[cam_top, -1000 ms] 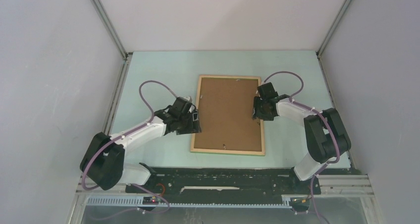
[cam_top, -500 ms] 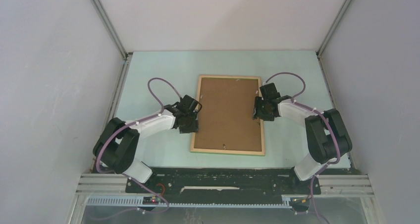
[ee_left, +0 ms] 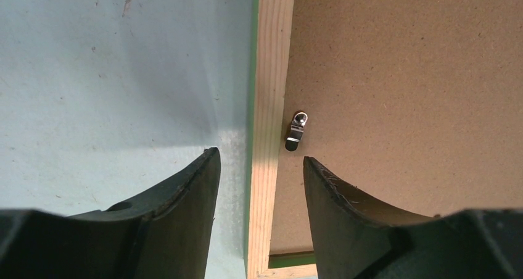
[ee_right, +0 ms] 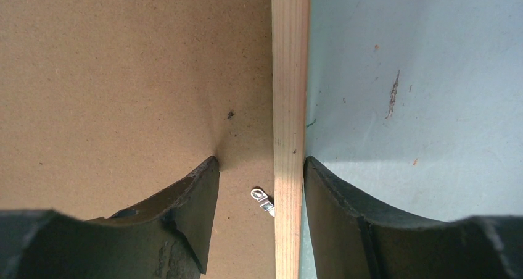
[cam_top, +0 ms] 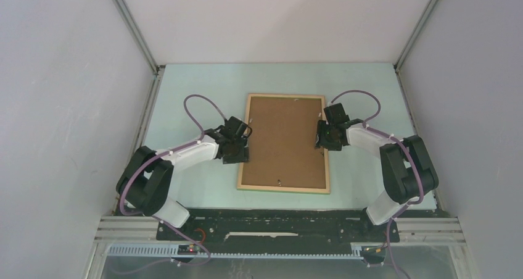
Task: Put the photo into the frame
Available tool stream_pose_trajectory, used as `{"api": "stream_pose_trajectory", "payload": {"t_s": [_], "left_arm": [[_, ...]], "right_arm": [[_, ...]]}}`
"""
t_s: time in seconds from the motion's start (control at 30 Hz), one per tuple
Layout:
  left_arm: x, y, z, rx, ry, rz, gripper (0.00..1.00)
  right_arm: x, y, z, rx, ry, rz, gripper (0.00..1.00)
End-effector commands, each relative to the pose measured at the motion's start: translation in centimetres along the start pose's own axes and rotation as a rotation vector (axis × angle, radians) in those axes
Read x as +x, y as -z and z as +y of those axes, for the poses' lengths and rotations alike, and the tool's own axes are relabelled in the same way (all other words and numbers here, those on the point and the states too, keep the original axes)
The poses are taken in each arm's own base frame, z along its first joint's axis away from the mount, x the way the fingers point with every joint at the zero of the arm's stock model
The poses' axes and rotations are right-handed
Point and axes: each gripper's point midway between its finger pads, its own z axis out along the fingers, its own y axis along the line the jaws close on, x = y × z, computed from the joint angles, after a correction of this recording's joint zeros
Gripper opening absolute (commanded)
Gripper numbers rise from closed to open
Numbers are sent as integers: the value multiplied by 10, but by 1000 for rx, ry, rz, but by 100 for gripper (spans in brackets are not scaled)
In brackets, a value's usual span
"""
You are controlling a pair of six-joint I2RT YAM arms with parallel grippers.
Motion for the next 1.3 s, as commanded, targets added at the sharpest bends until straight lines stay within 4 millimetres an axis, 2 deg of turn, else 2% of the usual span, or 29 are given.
{"api": "stream_pose_trajectory", "payload": {"t_s": [0.0, 0.2, 0.67, 0.73, 0.87, 1.13, 1.27], "left_arm": [[-24, 7, -14, 26, -19, -66, 57], [-21, 1, -11, 6, -20, -54, 51], [-25, -10, -10, -19, -17, -52, 51], [-26, -11, -10, -25, -14, -55, 46], [-26, -14, -7, -33, -8, -48, 29], [-17, -21, 7, -70, 0, -29, 14], [-14, -29, -1, 21, 47, 1, 8]], "right_arm": [[9, -9, -5, 13, 17, 26, 59], [10, -10, -5, 10, 19, 28, 59], [9, -10, -5, 8, 19, 27, 59], [9, -10, -5, 9, 20, 28, 59], [10, -10, -4, 8, 23, 29, 59], [9, -10, -4, 9, 22, 26, 58], [10, -10, -4, 9, 24, 27, 57]]}}
